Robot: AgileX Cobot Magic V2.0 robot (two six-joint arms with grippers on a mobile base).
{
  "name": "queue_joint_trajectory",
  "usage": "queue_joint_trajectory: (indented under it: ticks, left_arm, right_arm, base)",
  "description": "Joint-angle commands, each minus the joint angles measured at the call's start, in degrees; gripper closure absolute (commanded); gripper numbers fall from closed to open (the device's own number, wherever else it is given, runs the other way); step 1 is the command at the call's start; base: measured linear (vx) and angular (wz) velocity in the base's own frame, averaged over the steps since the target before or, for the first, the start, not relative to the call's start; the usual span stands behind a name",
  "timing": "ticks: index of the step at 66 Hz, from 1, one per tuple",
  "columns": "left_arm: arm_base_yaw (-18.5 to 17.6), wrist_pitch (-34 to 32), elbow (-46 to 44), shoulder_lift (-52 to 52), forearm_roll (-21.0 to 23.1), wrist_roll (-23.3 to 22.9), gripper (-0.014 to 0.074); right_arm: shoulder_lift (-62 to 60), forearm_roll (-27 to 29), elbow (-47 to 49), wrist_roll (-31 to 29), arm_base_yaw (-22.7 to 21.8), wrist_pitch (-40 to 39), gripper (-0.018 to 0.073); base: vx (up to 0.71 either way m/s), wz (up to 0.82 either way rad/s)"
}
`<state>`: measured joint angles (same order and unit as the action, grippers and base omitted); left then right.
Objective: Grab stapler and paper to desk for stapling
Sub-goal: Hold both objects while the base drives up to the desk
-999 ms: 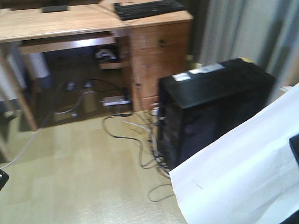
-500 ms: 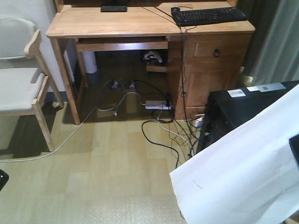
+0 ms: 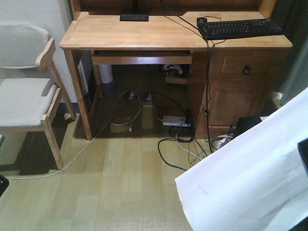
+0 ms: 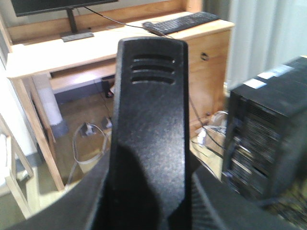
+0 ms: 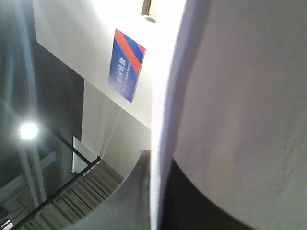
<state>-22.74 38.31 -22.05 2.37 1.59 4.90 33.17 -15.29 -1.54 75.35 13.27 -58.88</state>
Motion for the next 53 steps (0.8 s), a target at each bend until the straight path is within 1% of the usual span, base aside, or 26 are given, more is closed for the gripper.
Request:
queue_joint_trajectory:
  ticks: [1,53]
  left_arm:
    - [-0.1,-6.6,-1.9,0.6,0.3,-0.2,0.0603]
    - [-0.1,-6.6,-1.9,0.6,0.3,-0.2,0.0603]
  right_arm:
    - [0.2,0.2,-0.2,-0.3,0.0,-3.5,0.0564]
    - [0.2,0.2,-0.2,-0.3,0.0,-3.5,0.0564]
  base:
    - [0.31,0.05]
    - [0.32,0.06]
